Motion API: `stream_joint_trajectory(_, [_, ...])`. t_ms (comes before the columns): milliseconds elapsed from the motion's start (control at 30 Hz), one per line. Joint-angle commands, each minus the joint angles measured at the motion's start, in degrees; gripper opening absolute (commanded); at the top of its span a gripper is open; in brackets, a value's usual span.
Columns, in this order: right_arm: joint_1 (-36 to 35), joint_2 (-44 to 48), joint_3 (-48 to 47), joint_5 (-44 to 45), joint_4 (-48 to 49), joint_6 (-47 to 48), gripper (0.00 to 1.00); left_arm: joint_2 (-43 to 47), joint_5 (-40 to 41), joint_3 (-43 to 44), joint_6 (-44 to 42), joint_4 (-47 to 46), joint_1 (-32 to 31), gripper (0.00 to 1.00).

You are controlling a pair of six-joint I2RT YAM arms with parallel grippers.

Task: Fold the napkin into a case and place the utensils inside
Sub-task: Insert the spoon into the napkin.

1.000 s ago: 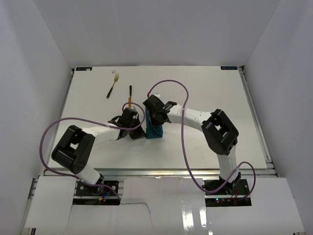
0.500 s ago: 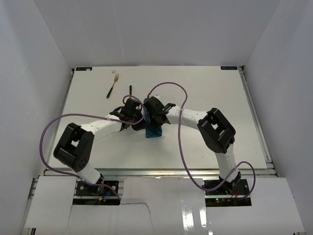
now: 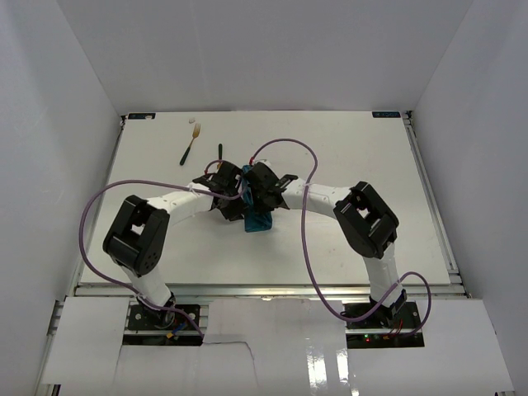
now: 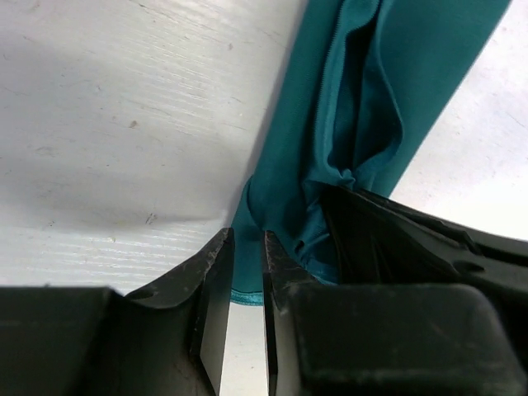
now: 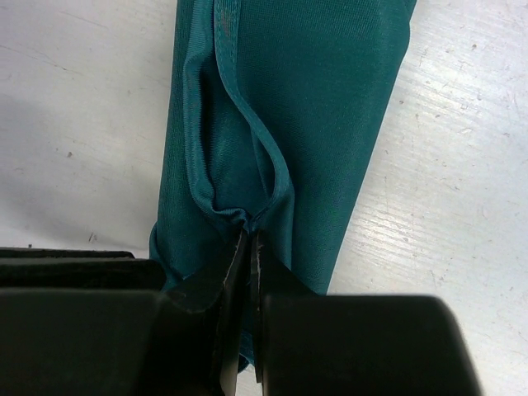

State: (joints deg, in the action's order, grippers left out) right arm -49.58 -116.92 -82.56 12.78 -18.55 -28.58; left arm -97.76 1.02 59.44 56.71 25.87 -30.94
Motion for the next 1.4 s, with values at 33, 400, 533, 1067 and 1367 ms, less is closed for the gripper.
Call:
stream_joint_trajectory(33, [-0.5, 2.2, 2.1, -1.9, 2.2, -0.6, 0.08, -0.9, 2.7, 3.2, 3.0, 3.7, -0.2, 0.31])
stream_joint_trajectory(400, [-0.6, 2.3, 3.5, -3.3, 3.3, -0.1, 0.08, -3.8, 3.8, 5.8, 4.1, 5.2, -0.2, 0.32])
stream_joint_trajectory(533, [-0.6, 2.9, 4.1, -3.0, 4.1, 0.0, 0.08, -4.9, 3.6, 6.2, 4.2, 6.4, -0.2, 0.29])
stream_joint_trajectory(1067, [-0.6, 2.9, 3.6, -3.2, 4.9, -1.0, 0.08, 0.9, 5.9, 5.8, -3.1, 3.1, -3.9, 0.00])
stream_joint_trajectory(1367, [-0.7, 1.4, 2.9, -3.8, 4.7, -1.4, 0.08, 4.0, 2.7, 2.3, -7.0, -1.3, -3.9, 0.00])
